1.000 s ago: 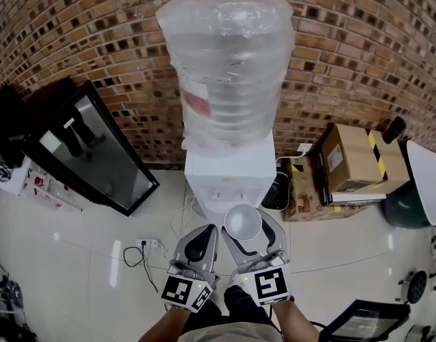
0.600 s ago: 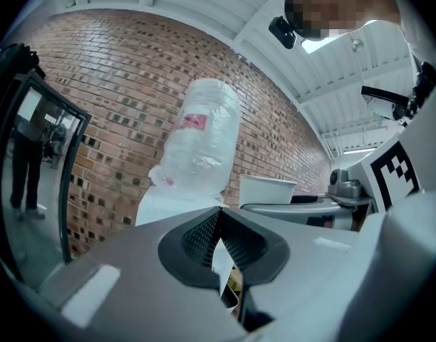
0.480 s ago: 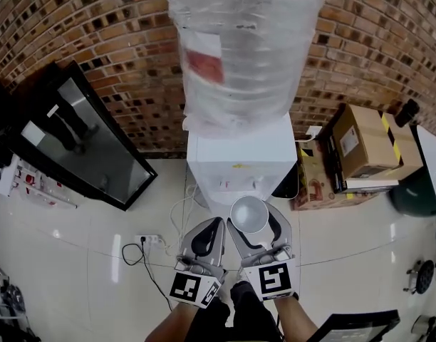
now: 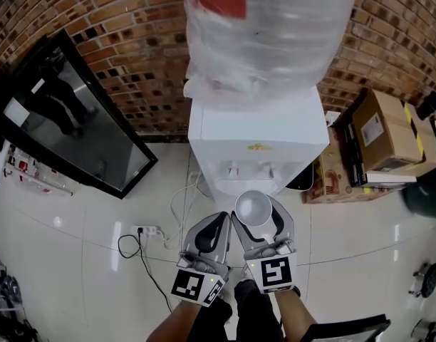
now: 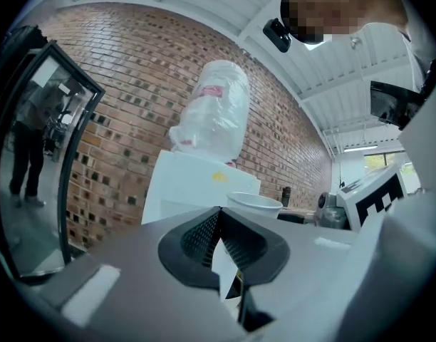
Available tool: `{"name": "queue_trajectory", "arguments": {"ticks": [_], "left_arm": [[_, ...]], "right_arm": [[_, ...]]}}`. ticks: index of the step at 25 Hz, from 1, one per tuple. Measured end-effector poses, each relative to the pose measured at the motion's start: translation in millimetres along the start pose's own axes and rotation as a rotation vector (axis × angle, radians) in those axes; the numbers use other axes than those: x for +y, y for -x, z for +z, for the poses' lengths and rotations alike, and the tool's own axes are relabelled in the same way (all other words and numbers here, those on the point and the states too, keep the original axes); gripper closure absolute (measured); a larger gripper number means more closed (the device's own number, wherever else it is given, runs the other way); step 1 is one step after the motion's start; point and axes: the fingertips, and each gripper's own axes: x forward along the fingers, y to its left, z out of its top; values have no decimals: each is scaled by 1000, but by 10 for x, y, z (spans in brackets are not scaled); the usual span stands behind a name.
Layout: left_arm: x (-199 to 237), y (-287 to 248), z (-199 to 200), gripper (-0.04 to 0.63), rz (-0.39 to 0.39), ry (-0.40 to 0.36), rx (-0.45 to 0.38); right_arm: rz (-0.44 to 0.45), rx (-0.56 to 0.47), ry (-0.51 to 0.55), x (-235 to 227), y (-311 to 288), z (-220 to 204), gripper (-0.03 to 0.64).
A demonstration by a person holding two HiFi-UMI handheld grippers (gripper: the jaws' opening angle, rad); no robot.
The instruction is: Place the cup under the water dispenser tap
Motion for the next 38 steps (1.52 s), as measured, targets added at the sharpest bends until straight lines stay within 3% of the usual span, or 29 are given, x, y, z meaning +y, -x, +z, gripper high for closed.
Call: {"name": "queue_trajectory", "arguments": {"ticks": [18, 38], "left_arm": [[504, -240, -1281, 609, 21, 29, 25], [868, -265, -1751, 609, 66, 39, 23]], "right_arm": [[-18, -32, -32, -50, -955, -1547, 298], [-18, -10, -27, 2, -1591, -2123, 296]]}}
